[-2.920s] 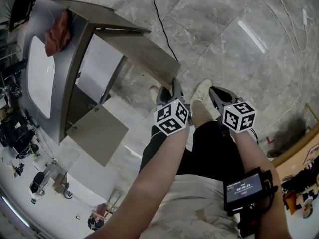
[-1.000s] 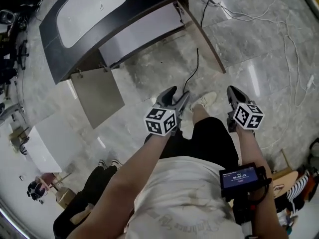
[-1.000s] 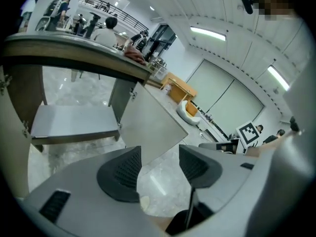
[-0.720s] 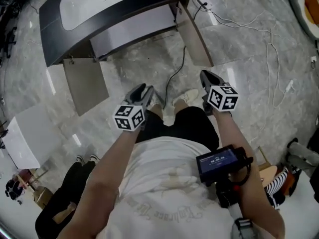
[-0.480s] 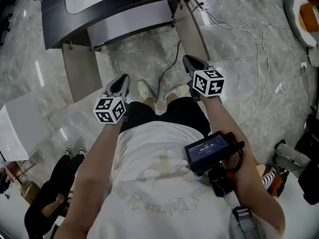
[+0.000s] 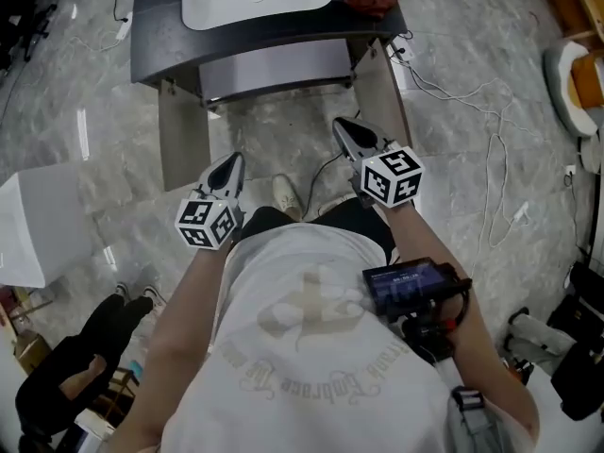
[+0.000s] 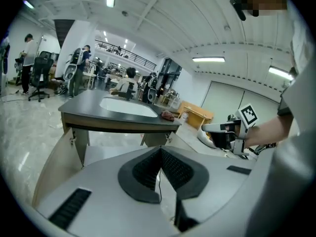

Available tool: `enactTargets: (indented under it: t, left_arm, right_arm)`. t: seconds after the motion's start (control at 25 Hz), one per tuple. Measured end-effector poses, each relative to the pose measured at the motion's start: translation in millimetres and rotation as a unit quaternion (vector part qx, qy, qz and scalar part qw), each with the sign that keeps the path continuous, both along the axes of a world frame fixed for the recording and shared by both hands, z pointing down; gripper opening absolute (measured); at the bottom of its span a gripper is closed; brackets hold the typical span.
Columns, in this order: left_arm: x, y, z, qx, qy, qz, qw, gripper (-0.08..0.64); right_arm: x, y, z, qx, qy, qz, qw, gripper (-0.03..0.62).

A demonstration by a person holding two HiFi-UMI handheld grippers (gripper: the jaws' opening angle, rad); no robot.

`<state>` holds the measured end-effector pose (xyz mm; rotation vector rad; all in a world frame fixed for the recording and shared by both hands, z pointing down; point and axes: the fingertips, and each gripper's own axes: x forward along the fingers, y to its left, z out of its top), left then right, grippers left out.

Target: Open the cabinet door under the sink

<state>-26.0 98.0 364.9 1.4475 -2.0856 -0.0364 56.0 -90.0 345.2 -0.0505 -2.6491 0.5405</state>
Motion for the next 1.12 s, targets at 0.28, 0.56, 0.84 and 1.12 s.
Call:
enactTargets:
  t: [0.28,0.56,0.84,1.12]
  left_arm:
    - [3,2,-19,0.025,-0.019,0.034,0.9989,0.009]
    - [-15,3,-24,0.025,-0.028,0.043,0.9984,0.009]
    - [-16,0,-29,0.028,-0.035,0.052,0.9976,0.009]
    - [-18,-7,-20,0.03,-0.034,0.055,0.9975,0.009]
  right_arm:
    - [1,27,-18,0.011,-0.027,-0.038,0.999,0.014]
    - [-14,32,-16,0.011,-0.024,-0.034,0.999,0.014]
    - [-18,36,-24,0.018,-0.029,-0.035,0.999,0.014]
    - [-19,31,-18,0.022,-0.025,-0.033,0.999,0.014]
